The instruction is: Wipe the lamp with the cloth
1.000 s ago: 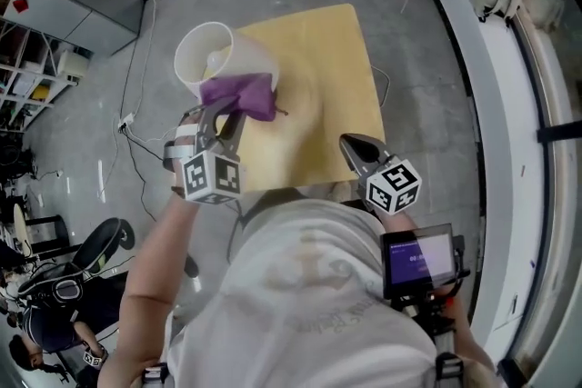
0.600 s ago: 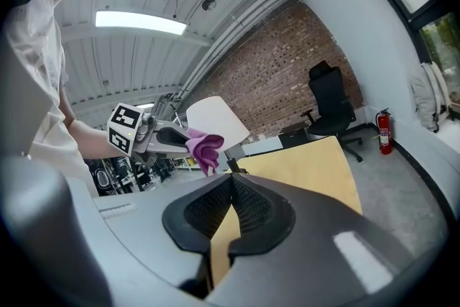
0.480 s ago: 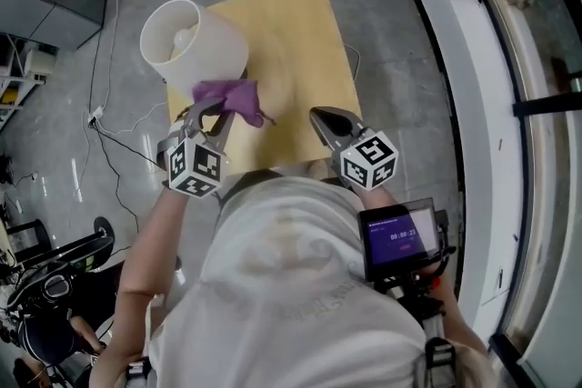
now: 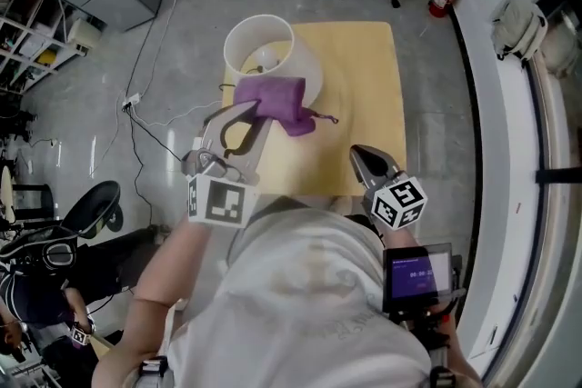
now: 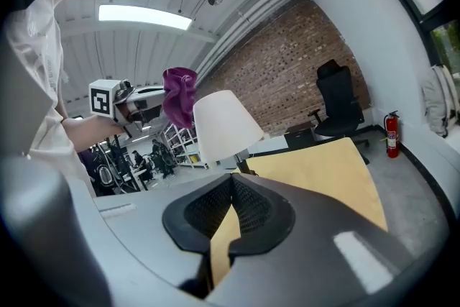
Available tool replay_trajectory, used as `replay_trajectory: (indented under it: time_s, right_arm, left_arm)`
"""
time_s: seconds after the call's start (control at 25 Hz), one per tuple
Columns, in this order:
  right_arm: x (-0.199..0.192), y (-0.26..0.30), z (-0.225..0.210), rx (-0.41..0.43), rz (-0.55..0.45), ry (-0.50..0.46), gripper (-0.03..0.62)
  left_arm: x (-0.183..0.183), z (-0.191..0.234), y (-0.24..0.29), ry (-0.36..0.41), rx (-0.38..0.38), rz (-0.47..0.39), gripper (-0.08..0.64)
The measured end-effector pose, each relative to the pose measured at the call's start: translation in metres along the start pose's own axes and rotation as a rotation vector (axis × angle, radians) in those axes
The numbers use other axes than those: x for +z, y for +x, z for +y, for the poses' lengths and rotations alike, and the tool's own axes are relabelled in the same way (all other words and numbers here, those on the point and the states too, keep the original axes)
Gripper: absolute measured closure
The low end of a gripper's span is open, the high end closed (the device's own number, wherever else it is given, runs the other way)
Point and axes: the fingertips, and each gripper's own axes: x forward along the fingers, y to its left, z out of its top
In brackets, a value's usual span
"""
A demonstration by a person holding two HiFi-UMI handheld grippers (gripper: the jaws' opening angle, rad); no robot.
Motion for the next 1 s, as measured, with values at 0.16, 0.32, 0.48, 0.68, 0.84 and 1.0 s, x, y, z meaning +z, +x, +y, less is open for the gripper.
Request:
replay_trajectory:
  time_s: [0.16, 0.32, 0.48, 0.68, 0.84, 1.0]
  right_arm:
    - [0.003, 0.013, 0.011, 0.001, -0.003, -0.002, 0.581]
    - [0.006, 0.018, 0.026, -0.014, 0.005, -0.002, 0.581]
    - [0.004, 0.015, 0.025, -0.048, 0.012, -0.004, 0.581]
    - [0.007, 0.018, 0.029, -0.068, 0.016, -0.003, 0.581]
    - [0.010, 0.024, 0.035, -0.073, 0.013, -0.003, 0.581]
    - [0.012, 0.032, 0.042, -0.076, 0.014, -0.007, 0.581]
  left_arm:
    - [-0.032, 0.037, 0.005, -0.160, 0.091, 0.017, 0.488]
    - [-0.072, 0.032, 0.011, -0.333, 0.047, 0.068, 0.488]
    - [-0.105, -0.007, 0.018, -0.374, -0.046, 0.140, 0.488]
    - [-0.146, -0.048, 0.027, -0.451, -0.208, 0.254, 0.488]
    - [-0.132, -0.029, 0.010, -0.546, -0.191, 0.158, 0.488]
    - [-0.095, 0.033, -0.029, -0.677, -0.053, -0.030, 0.488]
